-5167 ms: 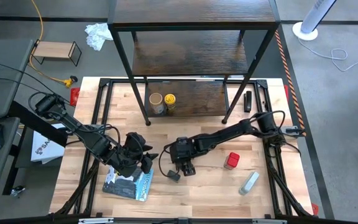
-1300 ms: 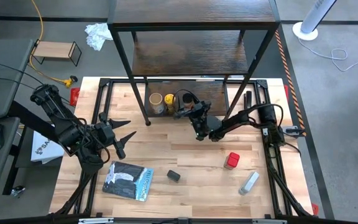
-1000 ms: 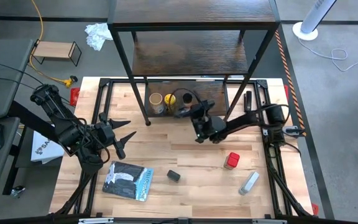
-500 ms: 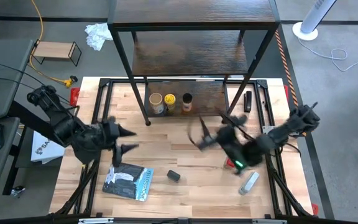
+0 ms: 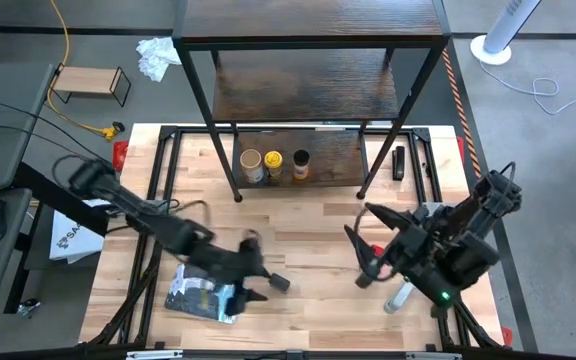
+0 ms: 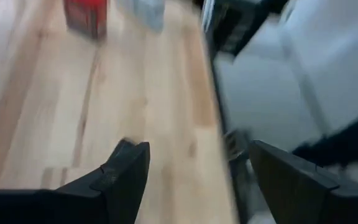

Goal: Shelf spices
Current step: Put the red seasoning can on the shelf

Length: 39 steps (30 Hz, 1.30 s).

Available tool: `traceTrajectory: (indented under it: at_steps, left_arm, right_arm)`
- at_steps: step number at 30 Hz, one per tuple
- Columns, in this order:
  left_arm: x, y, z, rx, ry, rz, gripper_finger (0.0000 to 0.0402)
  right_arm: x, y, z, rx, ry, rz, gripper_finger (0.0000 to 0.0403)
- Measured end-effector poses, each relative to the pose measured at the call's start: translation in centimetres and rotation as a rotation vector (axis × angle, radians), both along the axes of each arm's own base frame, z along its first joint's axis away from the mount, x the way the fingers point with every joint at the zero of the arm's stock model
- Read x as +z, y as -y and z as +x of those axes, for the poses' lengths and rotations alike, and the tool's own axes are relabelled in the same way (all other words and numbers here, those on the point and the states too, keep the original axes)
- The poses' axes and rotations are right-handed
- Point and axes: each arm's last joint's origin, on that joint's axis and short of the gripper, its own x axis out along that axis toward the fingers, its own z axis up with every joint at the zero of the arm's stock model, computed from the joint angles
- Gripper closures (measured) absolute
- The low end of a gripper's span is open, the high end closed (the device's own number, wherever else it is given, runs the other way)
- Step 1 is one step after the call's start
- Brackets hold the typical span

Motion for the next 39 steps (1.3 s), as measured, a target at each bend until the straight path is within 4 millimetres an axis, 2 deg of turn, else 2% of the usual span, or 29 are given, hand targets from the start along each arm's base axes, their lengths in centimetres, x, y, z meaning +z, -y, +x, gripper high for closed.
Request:
traceTrajectory:
  at_steps: [4, 7, 10, 15, 19, 22, 24, 26, 27, 29, 30, 33, 35, 39]
  left_arm:
    - [-1.5, -0.2, 3.5, -0.053, -0.123, 0.095, 0.0126]
    - [-1.2, -0.2, 5.6, -0.071, -0.122, 0.135, 0.0126]
    - [0.1, -0.5, 6.9, -0.098, -0.083, 0.185, 0.0126]
    - [2.1, -2.6, 6.9, -0.079, -0.144, 0.253, 0.0126]
    - [4.1, -4.4, 6.2, -0.036, -0.158, 0.253, 0.0126]
    - [5.5, -5.1, 5.7, -0.016, -0.107, 0.230, 0.0126]
    - [6.3, -5.5, 5.2, -0.007, -0.085, 0.222, 0.0126]
    - [6.9, -5.7, 4.7, -0.001, -0.063, 0.216, 0.0126]
    - [7.2, -5.8, 4.5, 0.001, -0.054, 0.215, 0.0126]
    - [7.7, -5.9, 4.2, 0.007, -0.040, 0.215, 0.0126]
    - [7.9, -6.0, 4.0, 0.008, -0.034, 0.213, 0.0126]
    - [8.2, -6.1, 3.4, 0.009, -0.036, 0.217, 0.0126]
    - [8.4, -6.2, 2.9, 0.018, -0.060, 0.212, 0.0126]
    - [8.1, -5.9, 1.4, 0.044, -0.151, 0.237, 0.0126]
  right_arm:
    - [0.1, -1.1, -1.2, 0.053, 0.044, 0.050, 0.0110]
    - [0.1, -1.8, -2.0, 0.085, 0.049, 0.057, 0.0110]
    - [0.2, -2.0, -2.3, 0.098, 0.039, 0.046, 0.0110]
    - [1.2, -1.1, -2.6, 0.087, 0.053, 0.062, 0.0112]
    - [3.6, -0.2, -2.5, 0.104, 0.162, 0.068, 0.0122]
    - [5.6, 0.2, -1.8, 0.190, 0.328, -0.028, 0.0128]
    - [6.5, 0.3, -0.5, 0.275, 0.358, -0.083, 0.0130]
    - [6.8, 0.3, 1.1, 0.443, 0.308, -0.121, 0.0132]
    - [6.7, 0.6, 2.0, 0.582, 0.275, -0.087, 0.0132]
    - [6.4, 2.4, 4.1, 0.796, 0.158, 0.045, 0.0132]
    - [6.4, 3.6, 4.9, 0.825, 0.101, 0.092, 0.0132]
    - [6.2, 6.6, 6.5, 0.781, -0.003, 0.140, 0.0133]
    - [5.6, 7.9, 6.8, 0.754, -0.083, 0.174, 0.0133]
    - [2.3, 9.3, 5.7, 0.649, -0.426, 0.327, 0.0133]
